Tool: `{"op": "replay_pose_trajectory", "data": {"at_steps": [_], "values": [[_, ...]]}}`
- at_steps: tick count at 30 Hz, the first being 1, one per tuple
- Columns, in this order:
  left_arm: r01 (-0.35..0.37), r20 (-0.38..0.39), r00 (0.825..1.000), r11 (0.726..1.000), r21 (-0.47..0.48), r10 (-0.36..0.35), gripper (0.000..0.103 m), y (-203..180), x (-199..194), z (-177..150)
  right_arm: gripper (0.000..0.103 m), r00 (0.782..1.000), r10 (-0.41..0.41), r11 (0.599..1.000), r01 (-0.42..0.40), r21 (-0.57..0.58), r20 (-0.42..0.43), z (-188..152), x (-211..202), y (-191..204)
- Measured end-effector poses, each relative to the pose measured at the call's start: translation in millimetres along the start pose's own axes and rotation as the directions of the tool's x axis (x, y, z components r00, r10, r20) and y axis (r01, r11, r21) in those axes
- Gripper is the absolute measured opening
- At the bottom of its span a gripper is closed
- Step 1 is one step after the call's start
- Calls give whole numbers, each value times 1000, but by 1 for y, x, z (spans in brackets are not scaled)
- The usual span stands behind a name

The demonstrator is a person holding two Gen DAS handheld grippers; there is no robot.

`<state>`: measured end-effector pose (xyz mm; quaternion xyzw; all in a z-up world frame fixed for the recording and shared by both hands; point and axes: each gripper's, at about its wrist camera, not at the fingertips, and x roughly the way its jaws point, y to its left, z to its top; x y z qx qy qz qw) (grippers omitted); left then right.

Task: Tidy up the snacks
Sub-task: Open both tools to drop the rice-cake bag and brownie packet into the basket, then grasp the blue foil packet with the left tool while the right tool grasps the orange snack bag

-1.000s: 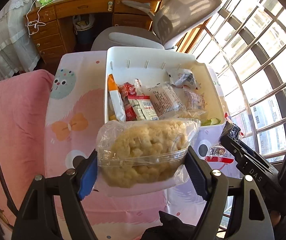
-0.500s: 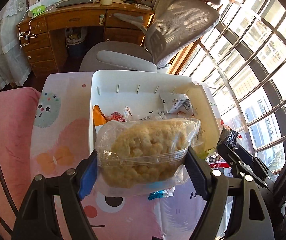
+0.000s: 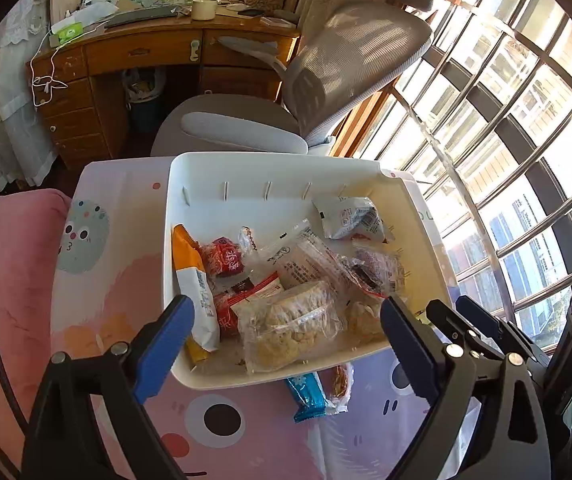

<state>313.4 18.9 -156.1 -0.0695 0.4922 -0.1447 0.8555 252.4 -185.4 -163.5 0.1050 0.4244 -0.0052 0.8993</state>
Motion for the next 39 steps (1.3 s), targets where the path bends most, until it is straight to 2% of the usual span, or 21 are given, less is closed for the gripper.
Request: {"op": "replay_pose_trajectory", "data": {"at_steps": [8,21,31,39], "values": [[8,-22,1000,1000,-16,-8,94,-3,-10,-19,57,1000,24,999,-24,-22,6,-10,-19,2],[7,-123,992,997,-74,-16,94,-6,-1,-62,57,997,76,982,-72,-174,18,-44,-35,17],[-39,-218,976,991,-125,11,94,-1,30,-80,57,995,98,932,-92,-349,-1,-79,-9,21],[-80,-310,950,985,-155,28,92,-4,68,-90,57,993,106,893,-114,-436,-41,-102,21,17]]}}
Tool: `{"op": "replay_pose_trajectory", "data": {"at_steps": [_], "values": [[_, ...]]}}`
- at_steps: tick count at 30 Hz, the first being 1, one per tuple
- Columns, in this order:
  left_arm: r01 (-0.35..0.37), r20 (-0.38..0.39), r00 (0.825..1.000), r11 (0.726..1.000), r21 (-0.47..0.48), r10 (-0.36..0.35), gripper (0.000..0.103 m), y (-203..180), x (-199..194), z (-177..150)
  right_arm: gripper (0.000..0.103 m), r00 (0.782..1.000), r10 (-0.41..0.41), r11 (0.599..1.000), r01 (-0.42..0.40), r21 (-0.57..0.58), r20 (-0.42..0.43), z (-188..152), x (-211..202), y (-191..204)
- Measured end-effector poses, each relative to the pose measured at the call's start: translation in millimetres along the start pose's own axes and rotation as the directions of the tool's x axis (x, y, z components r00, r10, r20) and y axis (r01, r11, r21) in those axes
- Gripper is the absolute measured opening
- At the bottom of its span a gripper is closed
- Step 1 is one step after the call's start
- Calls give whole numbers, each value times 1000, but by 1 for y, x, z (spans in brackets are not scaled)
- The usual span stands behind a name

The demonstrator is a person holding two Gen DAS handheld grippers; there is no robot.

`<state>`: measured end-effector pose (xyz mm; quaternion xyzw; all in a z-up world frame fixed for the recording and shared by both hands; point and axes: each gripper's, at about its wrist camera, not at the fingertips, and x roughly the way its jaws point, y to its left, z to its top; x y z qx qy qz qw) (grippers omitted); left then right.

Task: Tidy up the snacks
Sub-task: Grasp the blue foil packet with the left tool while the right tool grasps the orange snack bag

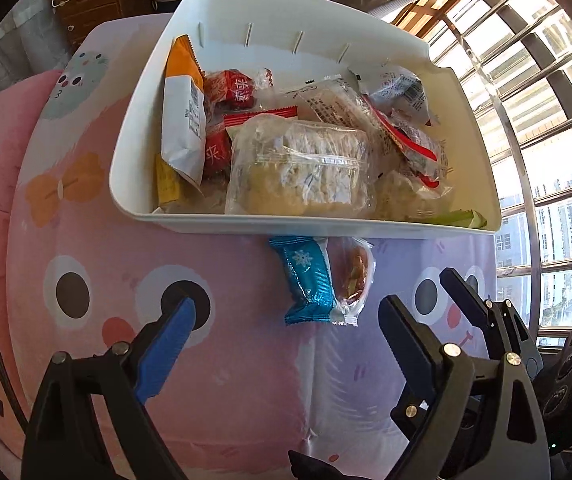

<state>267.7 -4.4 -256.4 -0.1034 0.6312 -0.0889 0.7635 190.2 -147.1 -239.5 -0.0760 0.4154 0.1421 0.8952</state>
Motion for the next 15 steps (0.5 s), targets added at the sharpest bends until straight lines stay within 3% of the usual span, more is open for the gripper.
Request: {"op": "replay_pose_trajectory", "data": {"at_steps": [8,15], "values": [[-30,-74,997,998,-55,26,86,-2,37,4,57,999,39,999,-39,-31,-10,-11,23,-1],[-44,-125,992,995,-86,34,74,-4,59,7,57,995,95,995,-96,-21,-29,-13,37,-1]]}}
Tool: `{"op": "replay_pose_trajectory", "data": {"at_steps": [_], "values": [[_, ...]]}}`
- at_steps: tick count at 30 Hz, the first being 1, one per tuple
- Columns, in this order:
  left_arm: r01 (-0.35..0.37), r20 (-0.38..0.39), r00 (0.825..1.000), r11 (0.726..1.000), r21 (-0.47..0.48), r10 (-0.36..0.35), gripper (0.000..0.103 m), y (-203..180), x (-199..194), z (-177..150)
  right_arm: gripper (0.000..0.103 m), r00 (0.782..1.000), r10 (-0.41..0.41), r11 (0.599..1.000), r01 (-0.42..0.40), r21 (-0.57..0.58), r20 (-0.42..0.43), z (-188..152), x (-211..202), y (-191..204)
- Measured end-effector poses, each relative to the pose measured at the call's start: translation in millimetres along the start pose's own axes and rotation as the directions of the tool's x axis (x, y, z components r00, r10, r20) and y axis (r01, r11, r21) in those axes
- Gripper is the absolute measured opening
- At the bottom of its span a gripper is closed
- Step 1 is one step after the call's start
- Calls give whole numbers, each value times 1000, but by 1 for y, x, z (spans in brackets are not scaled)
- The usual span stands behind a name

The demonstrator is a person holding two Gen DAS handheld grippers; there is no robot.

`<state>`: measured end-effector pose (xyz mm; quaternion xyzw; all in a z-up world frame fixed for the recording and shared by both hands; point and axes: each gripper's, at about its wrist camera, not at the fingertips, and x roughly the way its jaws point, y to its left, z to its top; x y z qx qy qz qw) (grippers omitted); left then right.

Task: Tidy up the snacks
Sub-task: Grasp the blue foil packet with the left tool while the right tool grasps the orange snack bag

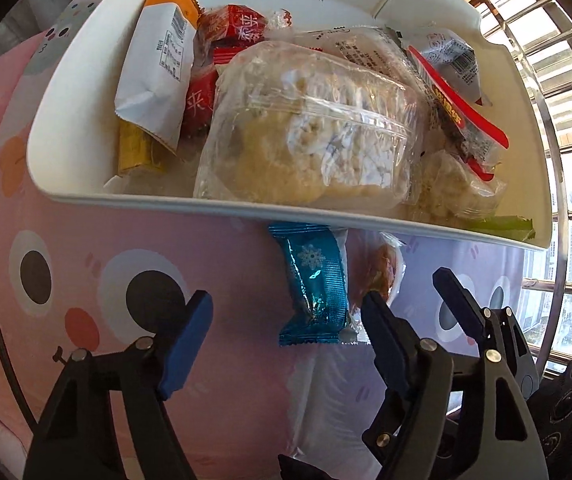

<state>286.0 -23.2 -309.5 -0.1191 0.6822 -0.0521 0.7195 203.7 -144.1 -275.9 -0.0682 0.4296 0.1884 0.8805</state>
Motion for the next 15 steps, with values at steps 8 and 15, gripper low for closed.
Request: {"op": "replay_pose_trajectory", "data": {"at_steps": [8,15], "values": [[-27,-46,999,999,17,28,61,-14,21,7,45,999,37,999,-36,31,-23,2,9,-5],[-40,-53,998,999,15,41,44,-22,32,12,38,997,65,998,-65,18,-40,2,14,0]]}}
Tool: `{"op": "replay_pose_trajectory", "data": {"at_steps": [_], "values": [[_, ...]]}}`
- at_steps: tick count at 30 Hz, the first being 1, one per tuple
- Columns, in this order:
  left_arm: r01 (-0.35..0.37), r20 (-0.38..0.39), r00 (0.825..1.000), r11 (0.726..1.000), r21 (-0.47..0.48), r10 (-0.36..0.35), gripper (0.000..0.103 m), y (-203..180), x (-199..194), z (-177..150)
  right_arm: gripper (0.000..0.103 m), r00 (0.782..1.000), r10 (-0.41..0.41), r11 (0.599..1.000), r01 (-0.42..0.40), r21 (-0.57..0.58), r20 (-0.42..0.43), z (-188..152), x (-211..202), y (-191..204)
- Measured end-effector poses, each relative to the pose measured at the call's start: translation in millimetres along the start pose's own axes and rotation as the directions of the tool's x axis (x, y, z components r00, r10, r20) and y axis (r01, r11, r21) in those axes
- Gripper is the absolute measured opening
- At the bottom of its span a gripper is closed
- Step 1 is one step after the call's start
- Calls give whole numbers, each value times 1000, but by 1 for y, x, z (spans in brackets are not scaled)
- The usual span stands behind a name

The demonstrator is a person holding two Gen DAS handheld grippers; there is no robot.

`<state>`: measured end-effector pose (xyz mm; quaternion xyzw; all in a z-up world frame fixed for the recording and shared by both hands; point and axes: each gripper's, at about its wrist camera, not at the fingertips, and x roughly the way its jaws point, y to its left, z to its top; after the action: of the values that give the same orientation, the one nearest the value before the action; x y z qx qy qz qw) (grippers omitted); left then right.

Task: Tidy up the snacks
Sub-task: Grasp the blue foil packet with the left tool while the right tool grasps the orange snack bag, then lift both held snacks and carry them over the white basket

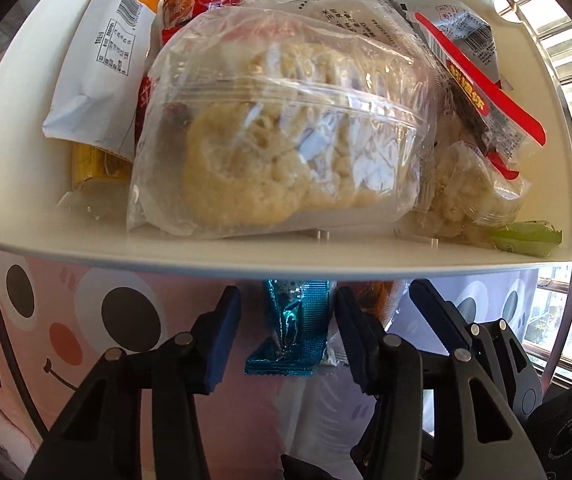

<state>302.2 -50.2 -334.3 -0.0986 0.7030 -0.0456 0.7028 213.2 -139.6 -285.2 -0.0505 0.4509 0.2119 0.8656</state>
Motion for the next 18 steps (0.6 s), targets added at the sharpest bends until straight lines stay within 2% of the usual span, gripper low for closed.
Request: {"op": "replay_pose_trajectory", "data": {"at_steps": [3,5,11,18], "values": [[-6,0,1000,1000,7,6,32,-4,0,4,35,1000,4,1000,-4,-8,-20,0,3,3],[-12,1,1000,1000,7,12,31,-7,1,6,31,999,16,1000,-17,-9,-30,-1,5,3],[-9,-8,1000,1000,5,9,30,-18,1,6,24,998,29,999,-29,-18,-50,-1,5,6],[-22,-2,1000,1000,6,22,30,-17,-5,-6,21,997,30,1000,-31,-3,-71,8,9,7]]}}
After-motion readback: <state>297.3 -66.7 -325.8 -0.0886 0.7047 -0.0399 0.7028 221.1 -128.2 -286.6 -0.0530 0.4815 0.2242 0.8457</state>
